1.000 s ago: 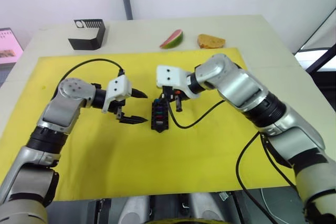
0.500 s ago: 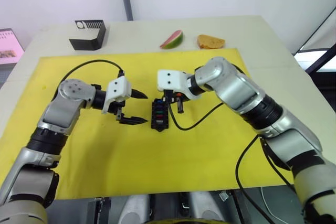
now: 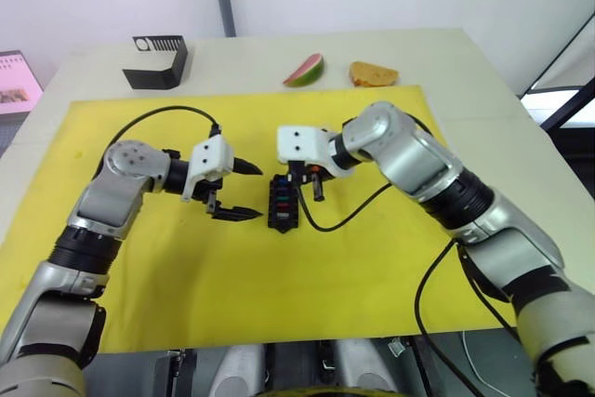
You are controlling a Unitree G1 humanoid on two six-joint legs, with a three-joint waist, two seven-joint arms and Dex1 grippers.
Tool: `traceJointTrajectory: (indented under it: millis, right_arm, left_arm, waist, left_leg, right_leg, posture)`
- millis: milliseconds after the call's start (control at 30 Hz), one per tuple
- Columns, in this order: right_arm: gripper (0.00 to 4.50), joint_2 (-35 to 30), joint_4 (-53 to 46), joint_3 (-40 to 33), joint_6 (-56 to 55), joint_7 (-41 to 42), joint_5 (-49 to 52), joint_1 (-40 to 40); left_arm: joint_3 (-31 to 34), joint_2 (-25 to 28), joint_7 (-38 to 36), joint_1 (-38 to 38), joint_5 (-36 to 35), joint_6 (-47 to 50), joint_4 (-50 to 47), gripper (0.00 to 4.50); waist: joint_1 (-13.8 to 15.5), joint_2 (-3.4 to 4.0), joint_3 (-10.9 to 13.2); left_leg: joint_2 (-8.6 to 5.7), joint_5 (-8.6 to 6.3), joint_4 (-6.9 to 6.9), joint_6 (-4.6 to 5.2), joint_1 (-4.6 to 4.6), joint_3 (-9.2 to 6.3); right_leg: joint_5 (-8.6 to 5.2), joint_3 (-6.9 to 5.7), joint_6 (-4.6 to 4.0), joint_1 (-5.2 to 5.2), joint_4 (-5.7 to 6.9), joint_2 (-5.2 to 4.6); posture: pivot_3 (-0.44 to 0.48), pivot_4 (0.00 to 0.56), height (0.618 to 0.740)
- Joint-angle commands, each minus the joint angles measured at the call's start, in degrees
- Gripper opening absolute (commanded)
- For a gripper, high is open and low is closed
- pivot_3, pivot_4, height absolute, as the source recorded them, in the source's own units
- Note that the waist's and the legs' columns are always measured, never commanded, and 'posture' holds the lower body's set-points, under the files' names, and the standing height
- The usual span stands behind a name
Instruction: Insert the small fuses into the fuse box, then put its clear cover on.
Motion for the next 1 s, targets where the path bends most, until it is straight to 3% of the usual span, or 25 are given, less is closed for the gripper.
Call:
traceJointTrajectory:
  millis: [33, 567, 600, 700, 733, 833, 1000]
  right_arm:
    - [0.0, 0.8, 0.2, -0.9, -1.1, 0.4, -1.1, -0.6]
    - [0.0, 1.6, 1.3, -3.1, -1.2, 1.6, -1.9, -1.3]
    - [0.67, 1.5, 0.5, -4.1, -0.5, 1.7, -1.1, -1.2]
    - [1.7, 1.0, -3.5, -8.0, 2.8, 2.4, 2.2, -0.9]
    - [2.33, 0.9, -4.9, -9.4, 3.6, 2.4, 3.4, -0.7]
    - [2.33, 1.1, -7.8, -14.2, 4.7, 1.7, 7.2, 1.4]
    - [2.33, 4.3, -7.1, -21.7, -3.3, -1.8, 12.3, 10.6]
  left_arm:
    - [1.6, -0.1, -0.1, -0.4, -0.1, -0.8, -1.3, 4.42]
    - [1.6, -0.2, 0.1, -1.6, 0.0, 0.4, -1.2, 4.42]
    - [1.7, -0.2, 0.1, -1.7, 0.0, 0.5, -1.2, 4.5]
    - [1.8, 0.0, 0.1, -1.9, -0.1, 1.0, -1.4, 4.5]
    - [1.8, 0.1, 0.2, -1.9, -0.1, 1.1, -1.6, 4.5]
    - [2.1, 0.2, 0.3, -2.0, -0.4, 1.9, -2.3, 4.5]
    - [2.4, 0.3, 0.3, -1.6, -0.7, 2.9, -3.4, 4.5]
  waist:
    - [0.0, 0.0, 0.0]
    - [-0.1, 0.0, 0.0]
    - [-0.1, 0.0, 0.0]
    - [0.0, 0.0, 0.0]
    - [0.0, 0.0, 0.0]
    - [0.0, -0.01, 0.0]
    - [0.0, -0.06, 0.0]
  left_leg:
    - [0.0, 0.0, 0.0, 0.0, 0.0, 0.0]
    - [-0.01, 0.0, 0.07, -0.01, 0.02, 0.01]
    - [-0.01, 0.0, 0.07, -0.01, 0.02, 0.01]
    - [-0.01, 0.0, 0.07, 0.0, 0.01, 0.01]
    - [-0.01, 0.0, 0.07, 0.0, 0.01, 0.01]
    - [-0.01, 0.0, 0.07, 0.0, 0.01, 0.0]
    - [-0.02, -0.02, 0.09, 0.03, 0.03, 0.02]
  right_leg:
    - [0.0, 0.0, 0.0, 0.0, 0.01, 0.0]
    - [0.0, 0.0, 0.0, -0.02, 0.17, 0.0]
    - [0.0, 0.0, 0.0, -0.02, 0.17, 0.0]
    - [0.0, 0.0, 0.0, -0.03, 0.17, -0.01]
    - [0.0, 0.0, 0.0, -0.03, 0.17, -0.01]
    - [0.0, 0.0, 0.0, -0.03, 0.18, -0.01]
    - [0.0, 0.0, 0.0, 0.02, 0.19, -0.02]
  posture:
    - [0.0, 0.15, 0.74]
    - [0.0, 0.15, 0.74]
    - [0.0, 0.15, 0.74]
    - [0.0, 0.15, 0.74]
    - [0.0, 0.15, 0.74]
    - [0.0, 0.15, 0.74]
    - [0.0, 0.15, 0.74]
